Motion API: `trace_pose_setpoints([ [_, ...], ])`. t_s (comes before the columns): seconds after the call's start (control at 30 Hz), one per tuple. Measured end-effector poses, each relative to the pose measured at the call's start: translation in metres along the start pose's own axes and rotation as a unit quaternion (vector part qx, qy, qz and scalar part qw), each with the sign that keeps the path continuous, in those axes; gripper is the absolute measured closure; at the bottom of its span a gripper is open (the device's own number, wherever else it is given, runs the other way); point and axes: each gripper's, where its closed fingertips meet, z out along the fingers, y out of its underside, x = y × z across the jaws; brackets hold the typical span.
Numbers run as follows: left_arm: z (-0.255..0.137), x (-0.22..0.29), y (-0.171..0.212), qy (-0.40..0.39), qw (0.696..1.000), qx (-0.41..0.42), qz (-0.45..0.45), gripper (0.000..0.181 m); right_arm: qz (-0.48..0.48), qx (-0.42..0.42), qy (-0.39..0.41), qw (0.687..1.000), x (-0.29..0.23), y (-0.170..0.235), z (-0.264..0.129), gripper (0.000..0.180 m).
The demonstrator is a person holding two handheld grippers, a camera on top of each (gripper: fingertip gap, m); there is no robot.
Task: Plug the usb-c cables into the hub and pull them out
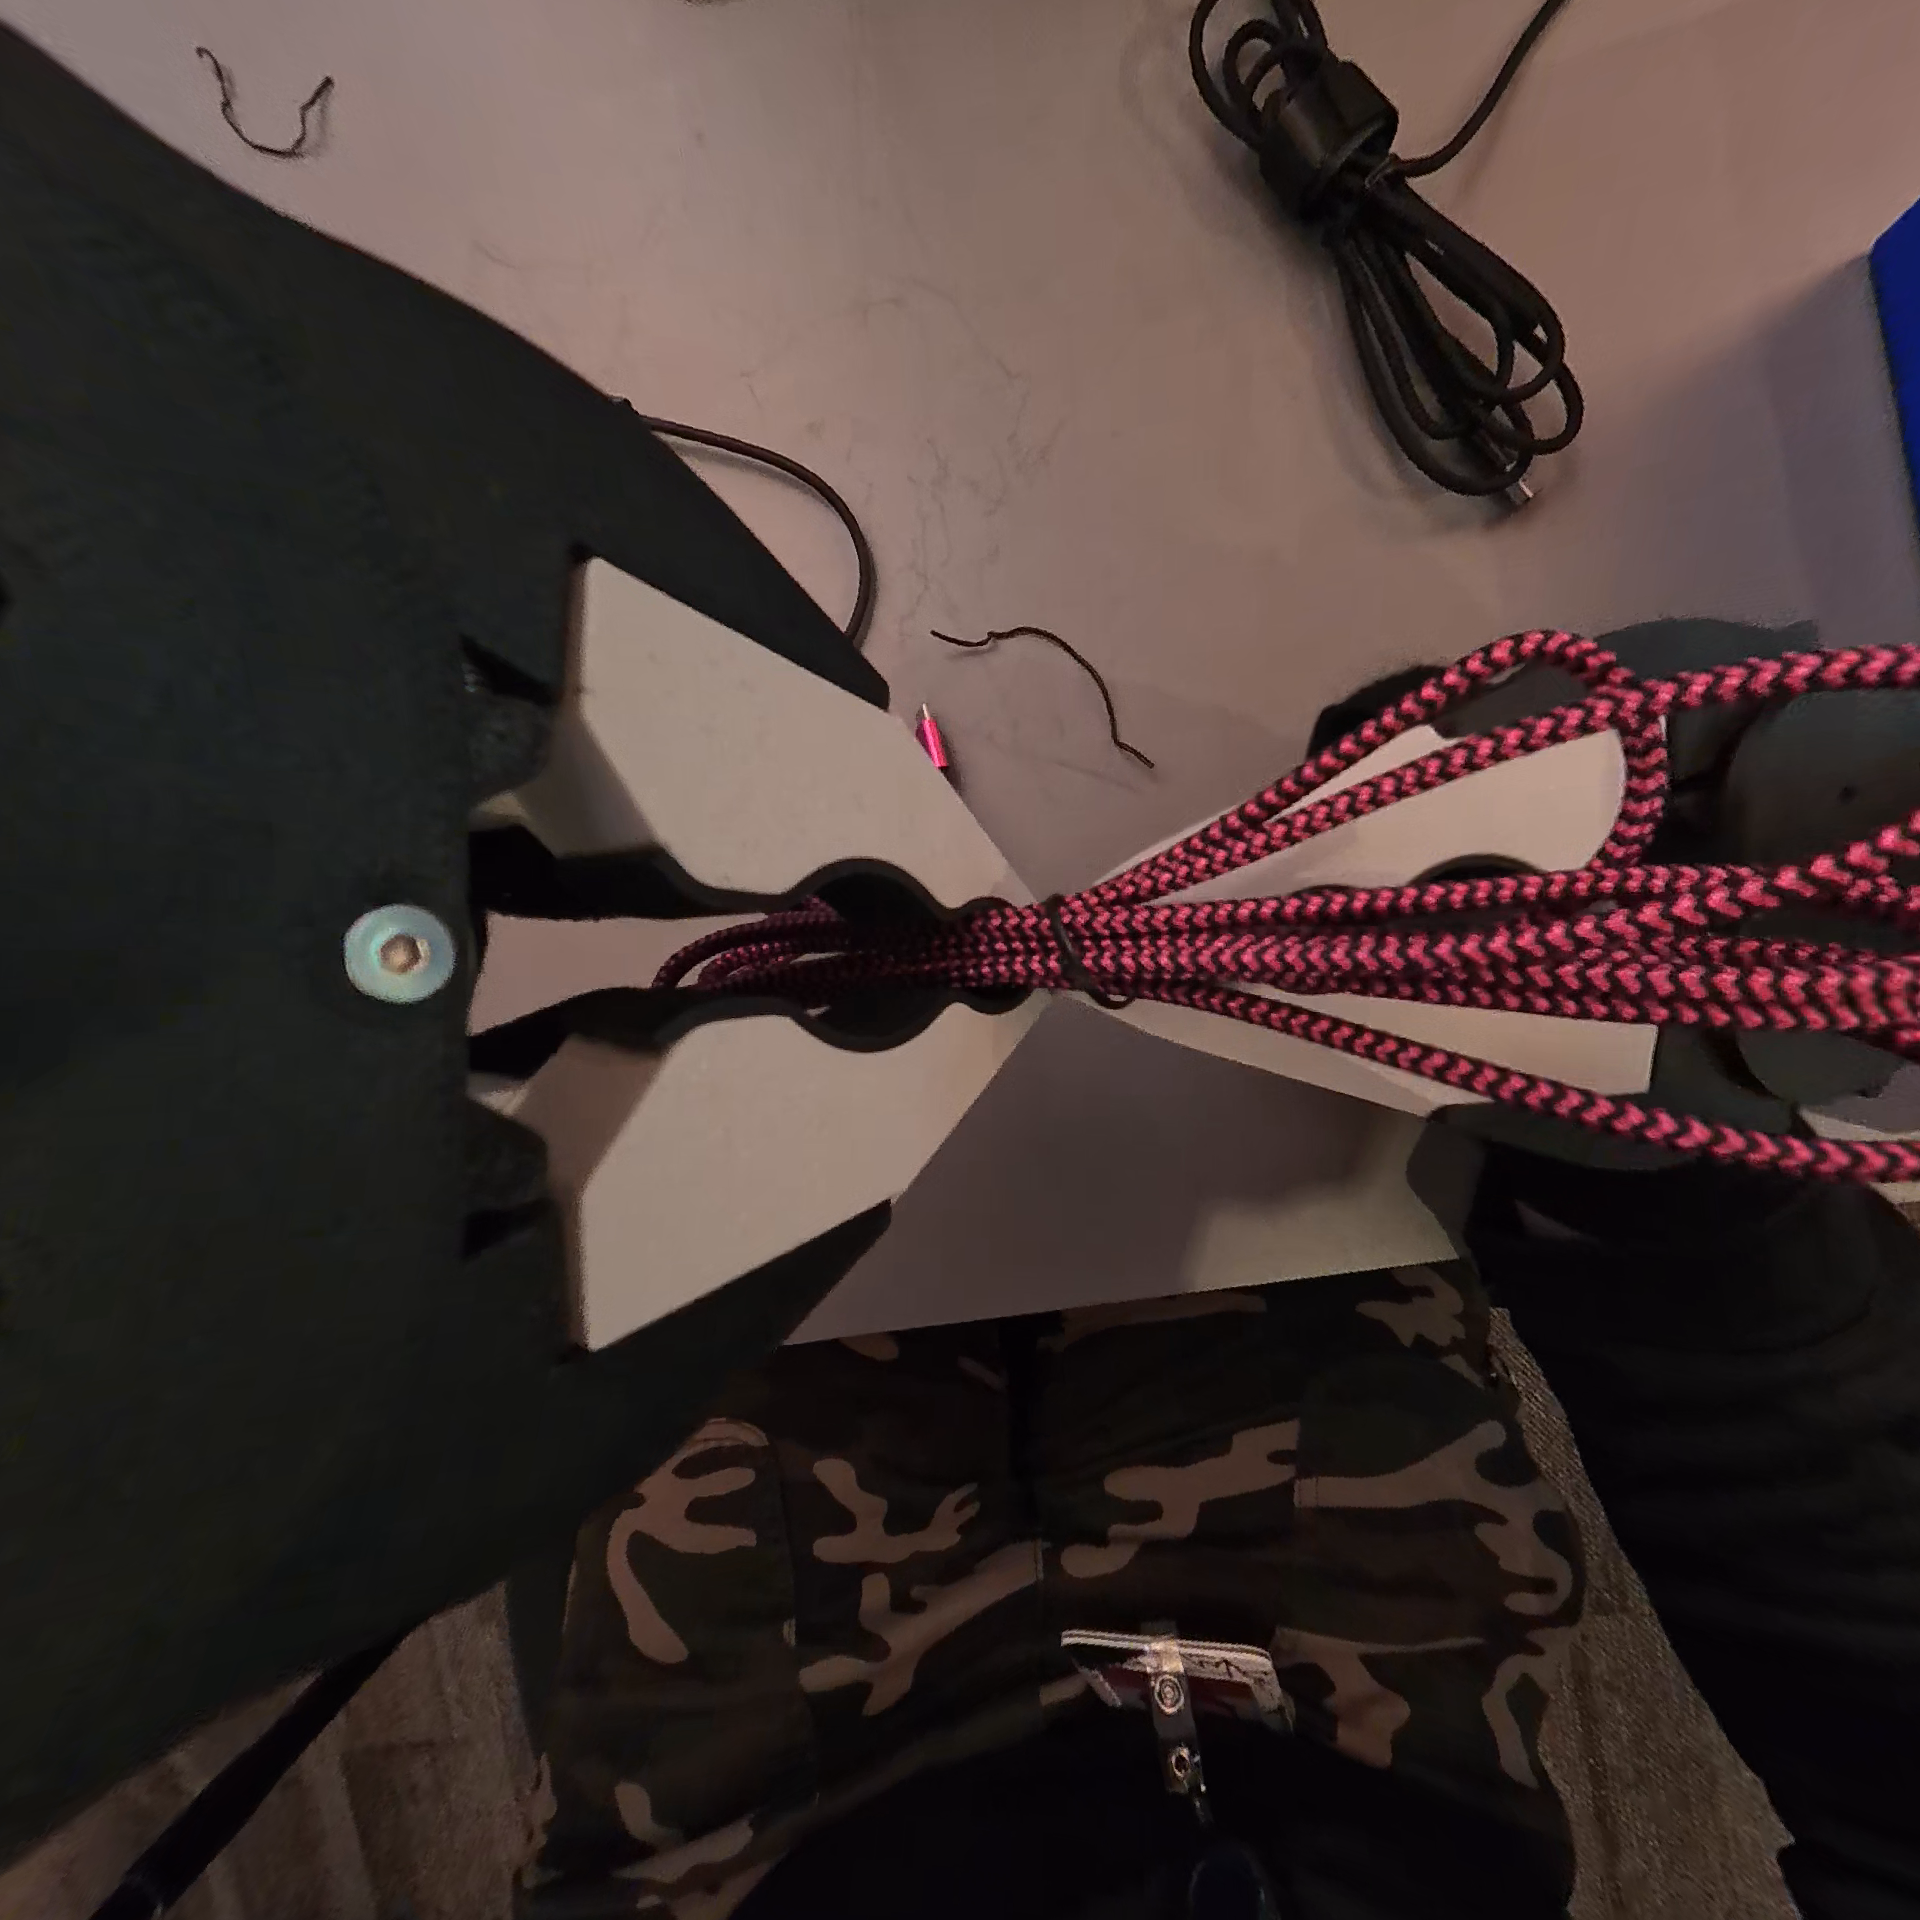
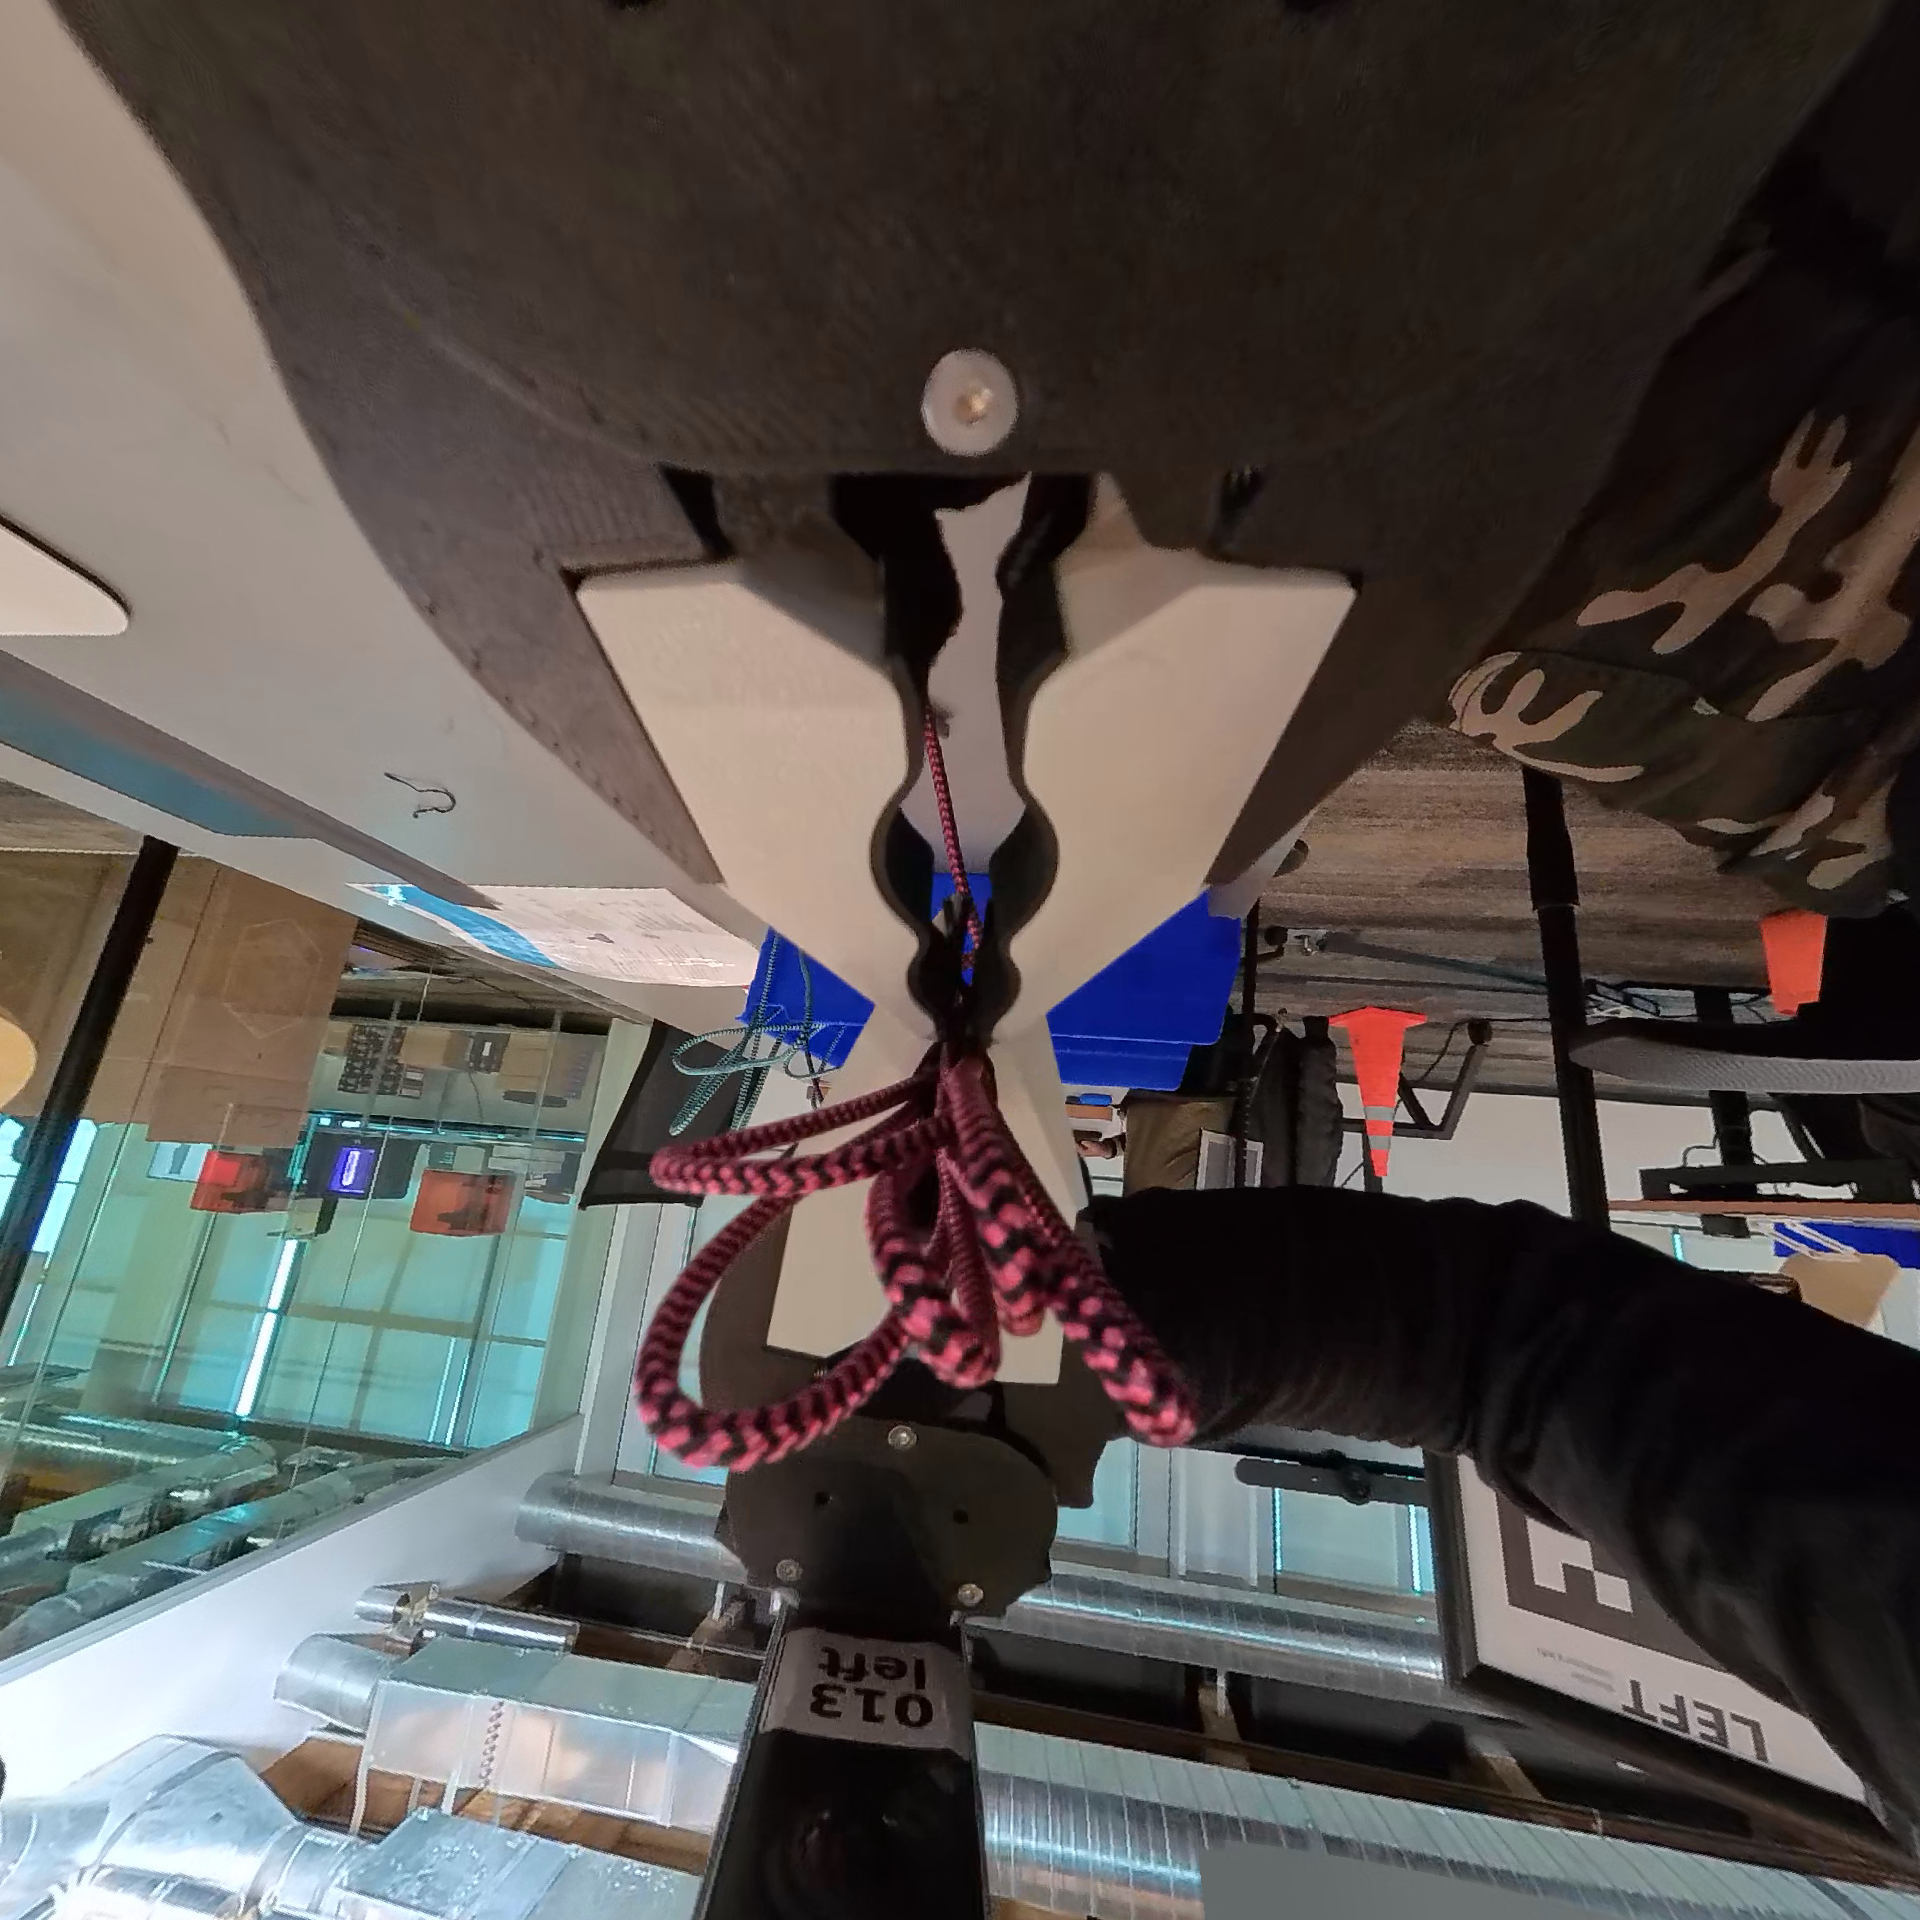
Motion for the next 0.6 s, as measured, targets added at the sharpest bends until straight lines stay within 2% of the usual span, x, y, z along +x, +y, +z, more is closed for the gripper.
trace_pose_setpoints([
  [0.13, 0.0, -0.004, -0.002, -0.005, 1.0, 0.018, -0.014, 0.179, 0.009, -0.001, 0.008, 1.0, 0.003, 0.0, -0.002, 0.18],
  [0.33, 0.002, -0.009, -0.004, 0.007, 0.995, 0.06, -0.082, 0.179, 0.037, -0.006, 0.026, 0.999, 0.012, 0.003, -0.004, 0.18],
  [0.6, -0.004, -0.012, -0.006, 0.022, 0.989, 0.093, -0.111, 0.179, 0.034, -0.002, 0.032, 0.999, 0.013, -0.001, -0.004, 0.18],
])
